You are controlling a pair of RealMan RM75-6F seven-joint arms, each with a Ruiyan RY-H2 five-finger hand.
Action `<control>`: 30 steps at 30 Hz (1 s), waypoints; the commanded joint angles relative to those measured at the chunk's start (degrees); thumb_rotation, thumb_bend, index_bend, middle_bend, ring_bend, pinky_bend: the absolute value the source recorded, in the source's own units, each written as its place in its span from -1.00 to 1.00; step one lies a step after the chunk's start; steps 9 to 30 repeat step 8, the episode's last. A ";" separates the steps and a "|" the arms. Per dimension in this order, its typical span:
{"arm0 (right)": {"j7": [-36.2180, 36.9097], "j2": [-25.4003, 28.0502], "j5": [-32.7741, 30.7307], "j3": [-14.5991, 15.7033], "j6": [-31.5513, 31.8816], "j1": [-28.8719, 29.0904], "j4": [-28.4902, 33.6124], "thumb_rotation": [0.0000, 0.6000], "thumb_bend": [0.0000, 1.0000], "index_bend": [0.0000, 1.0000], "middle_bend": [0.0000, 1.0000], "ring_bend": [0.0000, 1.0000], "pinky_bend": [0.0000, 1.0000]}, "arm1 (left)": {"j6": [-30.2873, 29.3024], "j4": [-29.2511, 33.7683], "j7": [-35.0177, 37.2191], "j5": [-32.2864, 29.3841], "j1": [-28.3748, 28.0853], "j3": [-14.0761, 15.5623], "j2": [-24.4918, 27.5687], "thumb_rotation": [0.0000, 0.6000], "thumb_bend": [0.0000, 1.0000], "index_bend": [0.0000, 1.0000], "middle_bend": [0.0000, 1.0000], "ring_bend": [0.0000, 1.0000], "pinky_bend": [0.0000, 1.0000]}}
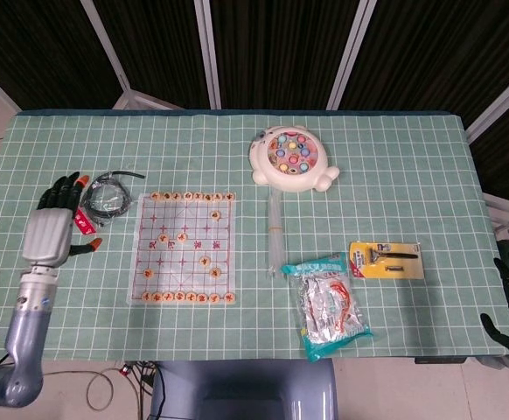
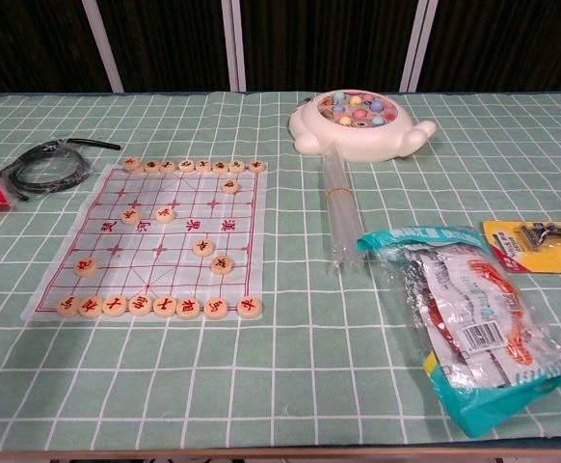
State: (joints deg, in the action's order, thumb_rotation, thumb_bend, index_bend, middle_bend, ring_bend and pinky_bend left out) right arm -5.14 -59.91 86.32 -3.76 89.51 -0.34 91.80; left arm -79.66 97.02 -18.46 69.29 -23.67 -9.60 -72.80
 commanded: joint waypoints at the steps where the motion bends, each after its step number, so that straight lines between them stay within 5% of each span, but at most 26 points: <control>1: -0.70 -0.31 0.72 0.11 0.62 -0.10 -0.44 1.00 -0.31 -1.00 -1.00 -1.00 -1.00 | -7.08 3.28 4.43 6.73 7.11 5.87 3.89 1.00 -0.98 -1.00 -1.00 -1.00 -0.85; 6: -0.62 -0.59 1.25 0.24 1.19 -0.27 -0.58 1.00 -0.31 -1.00 -1.00 -1.00 -1.00 | -10.68 0.32 6.71 10.40 10.52 8.22 3.74 1.00 -0.98 -1.00 -1.00 -1.00 -0.91; 30: -0.51 -0.62 1.43 0.35 1.17 -0.27 -0.67 1.00 -0.31 -1.00 -1.00 -1.00 -1.00 | -10.60 -0.74 8.09 10.87 10.82 8.20 3.38 1.00 -0.98 -1.00 -1.00 -1.00 -0.92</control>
